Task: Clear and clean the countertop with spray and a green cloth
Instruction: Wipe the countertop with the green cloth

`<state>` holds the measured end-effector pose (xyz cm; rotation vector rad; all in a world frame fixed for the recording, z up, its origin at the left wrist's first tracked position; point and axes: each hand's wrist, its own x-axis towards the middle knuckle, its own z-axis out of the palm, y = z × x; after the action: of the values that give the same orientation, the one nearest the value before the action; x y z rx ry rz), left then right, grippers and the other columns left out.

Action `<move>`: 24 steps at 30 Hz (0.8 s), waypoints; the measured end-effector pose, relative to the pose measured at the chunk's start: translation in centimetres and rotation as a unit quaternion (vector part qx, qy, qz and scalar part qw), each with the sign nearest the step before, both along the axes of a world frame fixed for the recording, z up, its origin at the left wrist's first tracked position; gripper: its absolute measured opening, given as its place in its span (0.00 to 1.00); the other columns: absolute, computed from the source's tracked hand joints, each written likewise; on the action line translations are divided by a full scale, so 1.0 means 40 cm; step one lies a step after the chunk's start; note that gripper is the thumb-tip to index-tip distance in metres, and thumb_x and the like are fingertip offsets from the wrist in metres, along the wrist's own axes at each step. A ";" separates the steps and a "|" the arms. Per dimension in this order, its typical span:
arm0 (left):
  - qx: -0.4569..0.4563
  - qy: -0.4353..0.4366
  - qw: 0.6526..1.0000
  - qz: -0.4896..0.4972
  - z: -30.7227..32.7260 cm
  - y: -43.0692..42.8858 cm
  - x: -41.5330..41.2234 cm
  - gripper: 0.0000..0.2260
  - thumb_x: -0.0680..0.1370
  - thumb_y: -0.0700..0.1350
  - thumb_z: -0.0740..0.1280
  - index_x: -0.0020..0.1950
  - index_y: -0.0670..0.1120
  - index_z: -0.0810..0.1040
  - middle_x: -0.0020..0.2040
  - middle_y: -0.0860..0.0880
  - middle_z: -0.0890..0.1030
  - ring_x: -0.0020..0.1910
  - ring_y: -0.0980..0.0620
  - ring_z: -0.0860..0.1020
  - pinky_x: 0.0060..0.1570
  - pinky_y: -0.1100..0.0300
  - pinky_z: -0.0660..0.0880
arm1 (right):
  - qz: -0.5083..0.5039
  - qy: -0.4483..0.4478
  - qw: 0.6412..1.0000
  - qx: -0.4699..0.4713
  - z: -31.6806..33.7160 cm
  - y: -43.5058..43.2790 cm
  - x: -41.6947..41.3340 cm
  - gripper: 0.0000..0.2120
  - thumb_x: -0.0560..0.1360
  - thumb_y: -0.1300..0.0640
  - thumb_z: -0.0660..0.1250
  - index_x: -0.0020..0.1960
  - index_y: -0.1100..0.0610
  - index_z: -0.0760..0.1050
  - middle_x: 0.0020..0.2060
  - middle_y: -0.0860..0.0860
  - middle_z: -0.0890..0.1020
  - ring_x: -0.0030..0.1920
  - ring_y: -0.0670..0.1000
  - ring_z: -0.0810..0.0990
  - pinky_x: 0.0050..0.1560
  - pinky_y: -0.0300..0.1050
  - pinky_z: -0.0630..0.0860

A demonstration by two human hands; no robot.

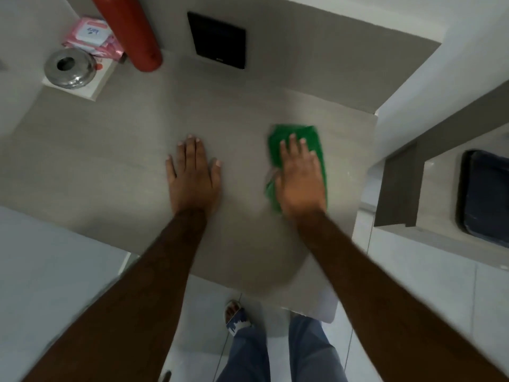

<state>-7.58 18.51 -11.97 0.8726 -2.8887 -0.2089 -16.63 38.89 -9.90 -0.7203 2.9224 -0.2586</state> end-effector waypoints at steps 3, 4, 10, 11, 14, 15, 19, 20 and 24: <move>0.003 -0.010 1.000 -0.003 0.001 -0.001 0.003 0.29 0.84 0.58 0.51 0.81 0.43 0.58 0.82 0.45 0.59 0.81 0.44 0.57 0.78 0.40 0.52 | 0.095 -0.003 0.995 -0.001 0.000 0.014 0.264 0.31 0.83 0.50 0.57 0.83 0.58 0.56 0.82 0.58 0.59 0.82 0.60 0.58 0.80 0.58 0.51; 0.004 -0.011 1.000 -0.005 0.000 -0.001 0.004 0.29 0.84 0.57 0.51 0.81 0.43 0.58 0.82 0.44 0.59 0.81 0.44 0.57 0.78 0.40 0.52 | 0.118 -0.017 0.993 -0.002 0.006 0.038 0.343 0.32 0.83 0.49 0.57 0.83 0.57 0.54 0.83 0.57 0.58 0.83 0.59 0.56 0.81 0.58 0.51; -0.002 -0.008 1.000 -0.006 0.004 -0.006 0.001 0.29 0.84 0.57 0.51 0.81 0.42 0.58 0.81 0.44 0.60 0.80 0.43 0.57 0.78 0.40 0.52 | 0.109 -0.018 0.992 0.059 -0.012 0.325 0.492 0.33 0.82 0.46 0.56 0.84 0.55 0.54 0.83 0.55 0.56 0.82 0.57 0.58 0.82 0.56 0.58; -0.002 -0.008 1.000 -0.006 0.004 -0.007 0.004 0.29 0.84 0.57 0.51 0.81 0.42 0.58 0.81 0.43 0.60 0.80 0.43 0.57 0.78 0.40 0.52 | 0.089 -0.019 0.994 0.062 -0.016 0.348 0.479 0.33 0.82 0.46 0.55 0.84 0.54 0.52 0.84 0.55 0.55 0.83 0.57 0.57 0.81 0.56 0.56; -0.006 -0.007 1.000 -0.004 0.004 -0.005 0.007 0.29 0.84 0.57 0.50 0.81 0.42 0.58 0.81 0.43 0.61 0.80 0.43 0.57 0.78 0.40 0.53 | 0.036 -0.023 0.998 0.047 -0.016 0.343 0.441 0.31 0.84 0.47 0.52 0.84 0.54 0.52 0.84 0.55 0.55 0.84 0.57 0.53 0.82 0.57 0.55; -0.007 -0.007 1.000 -0.002 0.003 -0.005 0.006 0.29 0.84 0.57 0.50 0.81 0.42 0.58 0.81 0.43 0.61 0.80 0.43 0.57 0.78 0.40 0.53 | 0.031 -0.024 0.998 0.042 -0.014 0.332 0.431 0.31 0.84 0.47 0.52 0.84 0.54 0.52 0.84 0.56 0.55 0.84 0.58 0.53 0.82 0.58 0.56; -0.013 0.000 1.000 -0.002 0.000 0.000 0.008 0.29 0.85 0.57 0.50 0.81 0.42 0.58 0.81 0.43 0.61 0.80 0.43 0.57 0.78 0.40 0.52 | -0.043 -0.021 0.999 0.023 -0.008 0.249 0.343 0.28 0.86 0.48 0.49 0.83 0.57 0.54 0.83 0.59 0.56 0.84 0.60 0.53 0.82 0.62 0.57; -0.012 0.002 1.000 -0.003 0.000 0.000 0.008 0.29 0.84 0.57 0.50 0.81 0.42 0.58 0.81 0.43 0.61 0.80 0.43 0.57 0.78 0.40 0.52 | -0.083 -0.022 0.996 0.022 -0.004 0.205 0.307 0.29 0.86 0.48 0.49 0.83 0.58 0.53 0.83 0.60 0.55 0.84 0.60 0.52 0.82 0.62 0.56; -0.010 0.001 1.000 0.000 0.001 0.000 0.005 0.29 0.84 0.57 0.50 0.81 0.42 0.58 0.82 0.44 0.60 0.81 0.44 0.57 0.78 0.41 0.51 | -0.083 -0.026 0.996 0.017 0.007 0.057 0.287 0.30 0.85 0.52 0.54 0.83 0.61 0.49 0.83 0.62 0.51 0.84 0.62 0.50 0.82 0.59 0.46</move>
<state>-7.38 18.49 -11.94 0.8675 -2.8837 -0.1812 -5.15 41.18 -9.62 -0.4602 2.9323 -0.2388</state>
